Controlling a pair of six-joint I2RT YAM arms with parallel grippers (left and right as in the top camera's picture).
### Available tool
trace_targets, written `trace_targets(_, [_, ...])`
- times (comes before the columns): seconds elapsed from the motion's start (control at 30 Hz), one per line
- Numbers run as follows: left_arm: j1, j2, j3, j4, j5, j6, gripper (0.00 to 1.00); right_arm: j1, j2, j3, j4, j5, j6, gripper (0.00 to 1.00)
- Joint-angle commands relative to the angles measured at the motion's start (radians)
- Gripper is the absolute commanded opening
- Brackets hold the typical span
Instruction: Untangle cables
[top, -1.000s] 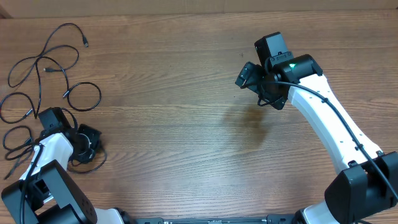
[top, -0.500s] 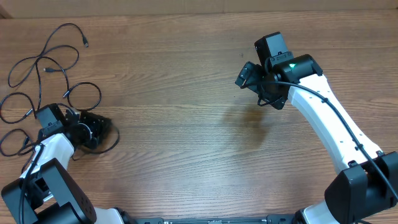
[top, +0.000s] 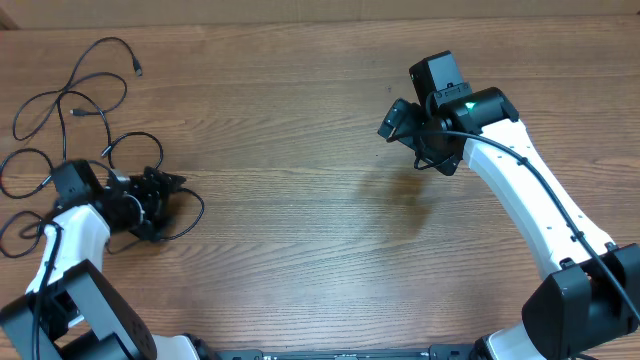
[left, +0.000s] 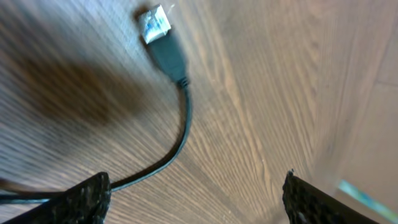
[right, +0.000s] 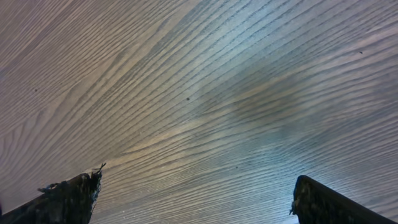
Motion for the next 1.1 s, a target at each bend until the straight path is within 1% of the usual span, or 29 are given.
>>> trace_targets(0.0, [-0.002,-0.063,0.172,-0.146,-0.116,0.138,0.9,-0.003,0.022,0.001,0.009,0.002,-0.005,1.0])
trace_targets(0.1, [-0.002,-0.07,0.293,-0.272,-0.147,0.203,0.92,-0.003,0.039,0.001,0.01,0.002,-0.005,1.0])
trace_targets(0.13, [-0.002,-0.07,0.344,-0.316,-0.17,0.234,0.93,-0.003,0.052,0.001,0.009,0.002,-0.005,1.0])
trace_targets(0.17, [-0.002,-0.07,0.375,-0.344,-0.208,0.24,0.93,-0.003,0.058,0.001,0.009,0.001,-0.005,1.0])
trace_targets(0.2, [0.0,-0.07,0.426,-0.378,-0.321,0.239,0.93,-0.003,0.073,0.001,0.008,0.001,-0.005,1.0])
trace_targets(0.23, [0.0,-0.07,0.447,-0.391,-0.394,0.239,0.95,-0.003,0.078,0.001,0.006,0.001,-0.005,1.0])
trace_targets(0.27, [0.002,-0.07,0.46,-0.399,-0.451,0.237,0.99,-0.003,0.081,0.001,0.004,0.001,-0.005,1.0])
trace_targets(0.33, [0.019,-0.07,0.471,-0.405,-0.56,0.194,1.0,-0.003,0.082,0.001,0.004,0.001,-0.005,1.0])
trace_targets(0.37, [0.027,-0.069,0.471,-0.405,-0.583,0.174,1.0,-0.003,0.082,0.001,0.004,0.001,-0.005,1.0])
trace_targets(0.43, [0.071,-0.06,0.471,-0.404,-0.666,0.121,1.0,-0.003,0.082,0.001,0.002,0.002,-0.006,1.0])
trace_targets(0.5, [0.143,-0.043,0.47,-0.401,-0.715,0.115,1.0,-0.003,0.082,0.001,-0.003,0.001,-0.025,1.0])
trace_targets(0.63, [0.242,0.018,0.47,-0.384,-0.715,0.114,1.0,-0.003,0.082,0.001,-0.001,0.001,-0.031,1.0])
trace_targets(0.7, [0.273,0.061,0.47,-0.372,-0.734,0.111,1.0,-0.003,0.082,0.001,-0.002,0.002,-0.031,1.0])
trace_targets(0.8, [0.322,0.132,0.47,-0.367,-0.804,0.062,0.98,-0.003,0.082,0.001,-0.003,0.002,-0.031,1.0])
trace_targets(0.93, [0.393,0.235,0.47,-0.317,-0.807,0.062,0.96,-0.003,0.082,0.001,-0.003,0.002,-0.031,1.0])
trace_targets(1.07, [0.417,0.288,0.47,-0.259,-0.813,0.063,0.96,-0.003,0.082,0.001,0.0,0.002,-0.031,1.0])
